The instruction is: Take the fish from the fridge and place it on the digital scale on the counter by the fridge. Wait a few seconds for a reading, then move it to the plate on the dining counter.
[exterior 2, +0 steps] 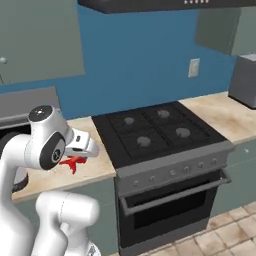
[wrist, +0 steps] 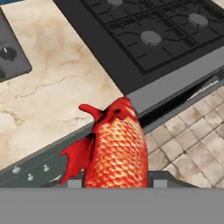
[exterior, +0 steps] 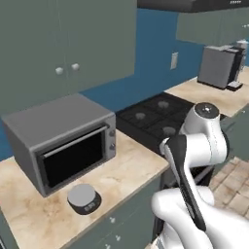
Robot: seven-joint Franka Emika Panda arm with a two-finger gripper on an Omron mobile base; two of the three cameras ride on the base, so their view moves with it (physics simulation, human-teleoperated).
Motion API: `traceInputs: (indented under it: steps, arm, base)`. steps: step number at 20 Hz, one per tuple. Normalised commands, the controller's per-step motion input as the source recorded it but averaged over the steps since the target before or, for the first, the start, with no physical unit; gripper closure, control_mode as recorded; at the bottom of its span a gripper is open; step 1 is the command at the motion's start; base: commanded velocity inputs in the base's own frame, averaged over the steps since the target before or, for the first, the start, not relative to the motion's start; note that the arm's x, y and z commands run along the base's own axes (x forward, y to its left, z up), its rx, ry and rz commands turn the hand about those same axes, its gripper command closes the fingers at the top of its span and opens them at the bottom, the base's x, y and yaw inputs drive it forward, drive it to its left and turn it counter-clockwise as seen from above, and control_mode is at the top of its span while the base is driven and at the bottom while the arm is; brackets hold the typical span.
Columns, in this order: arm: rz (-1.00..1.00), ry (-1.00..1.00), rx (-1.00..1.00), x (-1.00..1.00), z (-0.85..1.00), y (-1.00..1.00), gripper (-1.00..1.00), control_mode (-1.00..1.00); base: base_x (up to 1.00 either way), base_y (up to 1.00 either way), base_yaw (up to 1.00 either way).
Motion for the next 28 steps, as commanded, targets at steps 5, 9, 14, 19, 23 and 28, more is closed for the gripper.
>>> traceInputs:
  steps: [5, 9, 14, 19, 23, 28]
  arm:
    - [0.0, 0.0, 0.0, 0.0, 0.0, 0.0, 1.0, 1.0]
    - [0.0, 0.0, 0.0, 0.0, 0.0, 0.0, 1.0, 1.0]
    - [0.0, 0.0, 0.0, 0.0, 0.0, 0.0, 1.0, 1.0]
    - [0.0, 0.0, 0.0, 0.0, 0.0, 0.0, 1.0, 1.0]
    - [0.3, 0.0, 0.0, 0.18, -0.42, 0.0, 1.0, -1.0]
    - [0.23, 0.03, 0.0, 0.78, -0.57, 0.0, 1.0, -1.0]
  base:
    - [-0.3, 0.19, 0.69]
    - [-0.05, 0.05, 0.75]
    - [0.04, 0.0, 0.65]
    - [-0.06, 0.0, 0.37]
    - [0.0, 0.0, 0.0]
    - [0.0, 0.0, 0.0]
